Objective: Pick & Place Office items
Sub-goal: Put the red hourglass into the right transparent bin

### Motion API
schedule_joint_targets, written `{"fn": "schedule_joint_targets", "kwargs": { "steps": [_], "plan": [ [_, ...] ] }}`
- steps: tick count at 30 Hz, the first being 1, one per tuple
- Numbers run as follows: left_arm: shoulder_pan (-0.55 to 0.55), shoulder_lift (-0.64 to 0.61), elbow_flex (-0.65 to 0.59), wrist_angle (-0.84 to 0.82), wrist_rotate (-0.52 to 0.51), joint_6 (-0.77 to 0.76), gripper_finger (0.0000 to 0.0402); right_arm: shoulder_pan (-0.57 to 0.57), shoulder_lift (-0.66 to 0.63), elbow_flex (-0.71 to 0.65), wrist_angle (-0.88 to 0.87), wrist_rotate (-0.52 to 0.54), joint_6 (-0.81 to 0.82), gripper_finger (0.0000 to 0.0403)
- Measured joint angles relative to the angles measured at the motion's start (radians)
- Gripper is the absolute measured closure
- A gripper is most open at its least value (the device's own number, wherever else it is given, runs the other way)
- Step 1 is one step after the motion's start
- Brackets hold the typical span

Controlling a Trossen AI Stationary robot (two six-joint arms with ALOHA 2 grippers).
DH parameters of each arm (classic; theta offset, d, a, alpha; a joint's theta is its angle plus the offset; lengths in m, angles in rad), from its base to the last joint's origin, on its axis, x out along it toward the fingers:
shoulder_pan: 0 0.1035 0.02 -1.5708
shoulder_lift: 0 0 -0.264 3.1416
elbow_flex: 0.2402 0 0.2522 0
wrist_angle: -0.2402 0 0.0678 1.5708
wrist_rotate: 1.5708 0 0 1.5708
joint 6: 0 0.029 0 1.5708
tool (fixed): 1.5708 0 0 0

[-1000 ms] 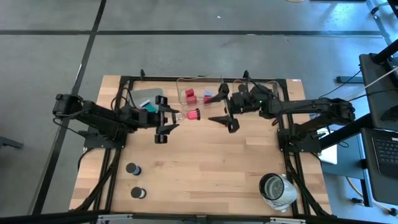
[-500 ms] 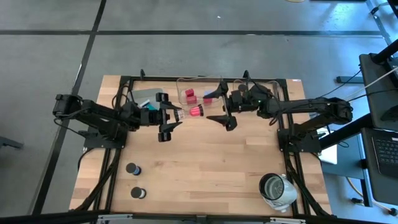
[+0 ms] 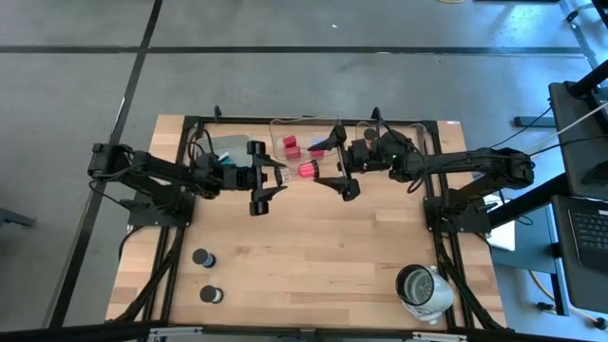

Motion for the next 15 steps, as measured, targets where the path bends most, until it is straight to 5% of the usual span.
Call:
{"fn": "schedule_joint_targets", "kwargs": {
  "steps": [15],
  "plan": [
    [0.019,0.012,0.008,-0.005,0.002,-0.012,0.0189,0.001,0.0,0.0,0.031,0.003,0.0,0.0009]
  ]
}}
